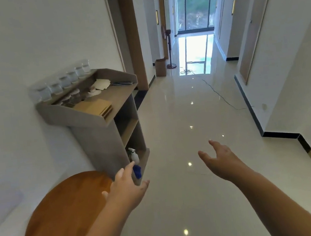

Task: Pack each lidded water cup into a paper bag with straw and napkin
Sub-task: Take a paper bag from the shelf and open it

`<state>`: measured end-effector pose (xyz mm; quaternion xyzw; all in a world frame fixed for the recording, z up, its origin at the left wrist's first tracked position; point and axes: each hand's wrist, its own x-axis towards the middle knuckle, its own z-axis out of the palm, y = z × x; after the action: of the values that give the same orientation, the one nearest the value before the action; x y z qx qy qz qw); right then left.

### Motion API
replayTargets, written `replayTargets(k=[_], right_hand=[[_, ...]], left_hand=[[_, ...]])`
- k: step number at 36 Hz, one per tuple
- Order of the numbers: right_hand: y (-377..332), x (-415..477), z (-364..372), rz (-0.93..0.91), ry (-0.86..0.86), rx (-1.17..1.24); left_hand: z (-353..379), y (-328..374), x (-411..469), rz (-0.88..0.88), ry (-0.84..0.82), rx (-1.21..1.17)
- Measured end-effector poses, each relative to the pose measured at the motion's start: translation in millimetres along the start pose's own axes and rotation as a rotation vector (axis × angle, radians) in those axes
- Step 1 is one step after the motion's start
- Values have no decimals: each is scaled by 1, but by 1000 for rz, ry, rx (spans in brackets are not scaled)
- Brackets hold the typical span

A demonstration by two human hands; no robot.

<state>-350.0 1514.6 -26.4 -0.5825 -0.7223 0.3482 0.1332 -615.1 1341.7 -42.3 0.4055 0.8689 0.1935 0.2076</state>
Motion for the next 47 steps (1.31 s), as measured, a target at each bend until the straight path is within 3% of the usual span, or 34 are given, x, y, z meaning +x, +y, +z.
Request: replayTargets(k=[12, 23, 33, 40, 47], right_hand=[[-69, 239, -5, -125, -152, -28], [-172, 383, 75, -269, -265, -113], [-240, 504, 83, -279, -220, -228], [-267, 592, 68, -218, -151, -248], [-309, 683, 121, -270, -239, -240]], left_hand=[[-28, 35, 196, -107, 151, 1], [-55, 8, 335, -254, 97, -34], [-85, 58, 537, -145, -6, -117], [-100, 77, 637, -45, 109, 0], [-121, 33, 702, -260, 142, 19]])
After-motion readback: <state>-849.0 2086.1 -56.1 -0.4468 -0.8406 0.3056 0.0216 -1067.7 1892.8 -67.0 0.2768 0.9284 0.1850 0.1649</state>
